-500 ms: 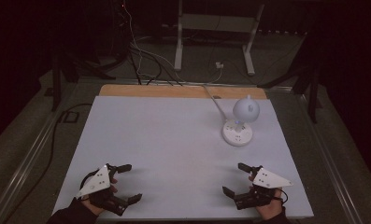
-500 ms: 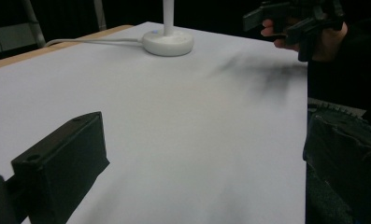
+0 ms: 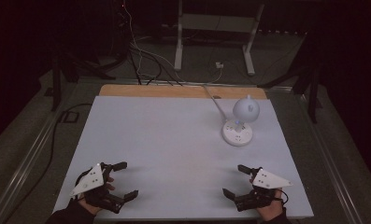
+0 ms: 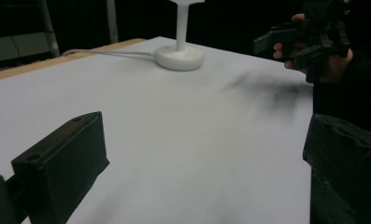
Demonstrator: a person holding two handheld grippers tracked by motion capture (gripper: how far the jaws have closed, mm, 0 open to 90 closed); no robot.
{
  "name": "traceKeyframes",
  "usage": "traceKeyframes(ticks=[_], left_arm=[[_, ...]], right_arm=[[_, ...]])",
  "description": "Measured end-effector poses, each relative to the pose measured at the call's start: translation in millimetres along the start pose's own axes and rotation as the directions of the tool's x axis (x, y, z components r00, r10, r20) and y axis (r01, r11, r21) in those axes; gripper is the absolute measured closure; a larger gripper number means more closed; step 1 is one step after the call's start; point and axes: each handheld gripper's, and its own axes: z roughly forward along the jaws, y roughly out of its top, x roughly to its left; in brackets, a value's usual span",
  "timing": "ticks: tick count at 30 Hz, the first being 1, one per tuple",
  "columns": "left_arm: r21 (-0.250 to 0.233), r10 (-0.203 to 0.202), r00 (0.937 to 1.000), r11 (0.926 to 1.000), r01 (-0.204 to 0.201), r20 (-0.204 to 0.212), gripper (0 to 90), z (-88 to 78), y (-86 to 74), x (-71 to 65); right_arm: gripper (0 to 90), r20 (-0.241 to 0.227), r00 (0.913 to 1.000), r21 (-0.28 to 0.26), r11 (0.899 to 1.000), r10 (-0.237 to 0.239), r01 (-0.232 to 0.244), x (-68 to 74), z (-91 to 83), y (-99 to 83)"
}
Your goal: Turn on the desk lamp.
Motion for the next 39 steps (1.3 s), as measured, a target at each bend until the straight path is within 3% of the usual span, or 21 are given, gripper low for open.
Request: traceKeyframes(ticks=[7, 11, 15, 21, 23, 26, 29, 33, 39], left_arm=[[0.004, 0.000, 0.9999, 1.0000, 0.000, 0.017, 0.4, 0.8, 0.1, -0.1], [0.004, -0.002, 0.9999, 1.0000, 0.002, 0.017, 0.4, 0.5, -0.2, 0.0], [0.007, 0.001, 0.9998, 1.0000, -0.001, 0.018, 0.4, 1.3, -0.2, -0.2], [0.015, 0.002, 0.9997, 0.9999, -0.002, 0.026, 0.4, 3.7, 0.0, -0.6], [0.019, 0.004, 0.9996, 0.9998, -0.004, 0.028, 0.4, 4.6, 0.0, -0.9], [0.021, 0.009, 0.9994, 0.9997, -0.009, 0.034, 0.4, 5.4, 0.4, -0.9], [0.020, 0.007, 0.9994, 0.9998, -0.008, 0.035, 0.4, 5.5, 0.6, -1.0], [0.016, 0.006, 0.9994, 0.9998, -0.006, 0.035, 0.4, 4.7, 0.9, -1.5], [0.011, 0.006, 0.9995, 0.9999, -0.006, 0.031, 0.4, 3.7, 1.2, -0.8]], right_arm=[[0.0, -0.040, 0.9987, 0.014, 0.999, -0.031, 0.032, -1.7, 2.1, -2.6], [0.0, -0.030, 0.9969, -0.058, 0.996, -0.072, 0.071, 0.0, -0.7, -3.1], [0.0, -0.050, 0.9951, -0.054, 0.995, -0.085, 0.082, -0.2, 0.7, -4.2], [0.0, -0.079, 0.9958, 0.008, 0.999, -0.046, 0.047, -1.6, 3.0, -6.2], [0.0, -0.094, 0.9954, 0.088, 0.996, 0.014, -0.005, -3.2, 5.7, -6.9], [0.0, -0.088, 0.9955, 0.123, 0.992, 0.035, -0.024, -2.0, 6.8, -6.6], [0.0, -0.107, 0.9931, 0.121, 0.992, 0.048, -0.035, 0.5, 7.1, -4.0], [0.0, -0.087, 0.9959, 0.105, 0.994, 0.027, -0.018, 3.9, 5.4, 2.9], [0.0, -0.095, 0.9955, 0.081, 0.997, 0.006, 0.002, 8.4, 2.2, 17.3]])
